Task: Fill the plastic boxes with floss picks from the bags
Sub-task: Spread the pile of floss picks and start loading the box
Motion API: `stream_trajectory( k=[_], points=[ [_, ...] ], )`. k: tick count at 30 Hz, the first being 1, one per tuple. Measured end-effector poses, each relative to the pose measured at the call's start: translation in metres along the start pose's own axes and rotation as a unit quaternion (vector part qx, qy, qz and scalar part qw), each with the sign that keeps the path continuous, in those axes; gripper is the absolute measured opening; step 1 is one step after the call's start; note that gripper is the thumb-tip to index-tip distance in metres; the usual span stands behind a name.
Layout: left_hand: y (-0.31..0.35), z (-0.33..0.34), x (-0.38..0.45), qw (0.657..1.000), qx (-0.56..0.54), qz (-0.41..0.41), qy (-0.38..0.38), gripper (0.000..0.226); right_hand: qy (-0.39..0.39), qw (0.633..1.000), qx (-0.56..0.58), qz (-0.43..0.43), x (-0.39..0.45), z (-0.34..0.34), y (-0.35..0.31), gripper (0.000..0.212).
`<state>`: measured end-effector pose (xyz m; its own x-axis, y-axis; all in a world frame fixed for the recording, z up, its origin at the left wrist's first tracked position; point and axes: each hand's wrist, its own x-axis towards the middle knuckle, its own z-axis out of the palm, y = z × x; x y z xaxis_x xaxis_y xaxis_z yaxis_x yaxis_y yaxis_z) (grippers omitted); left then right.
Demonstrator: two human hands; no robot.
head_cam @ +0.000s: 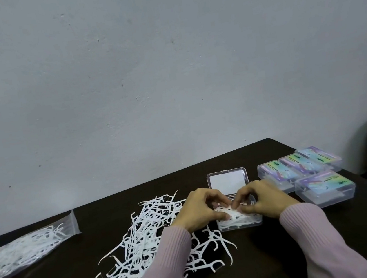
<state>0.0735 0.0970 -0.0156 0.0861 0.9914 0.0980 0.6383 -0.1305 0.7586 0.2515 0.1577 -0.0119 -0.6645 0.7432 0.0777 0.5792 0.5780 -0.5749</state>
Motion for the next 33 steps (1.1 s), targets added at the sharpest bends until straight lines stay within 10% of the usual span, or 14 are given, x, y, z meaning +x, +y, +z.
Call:
stream_trajectory(
  k=[17,33],
  points=[
    [0.004,-0.023,-0.045,0.995,-0.080,0.015,0.057,0.022,0.027,0.997,-0.007,-0.069,-0.002,0.012,-0.035,0.014],
    [-0.055,-0.090,-0.190,0.981,0.162,-0.100,0.039,0.051,-0.021,0.971,-0.220,-0.089,-0.040,0.070,-0.089,0.047]
  ],
)
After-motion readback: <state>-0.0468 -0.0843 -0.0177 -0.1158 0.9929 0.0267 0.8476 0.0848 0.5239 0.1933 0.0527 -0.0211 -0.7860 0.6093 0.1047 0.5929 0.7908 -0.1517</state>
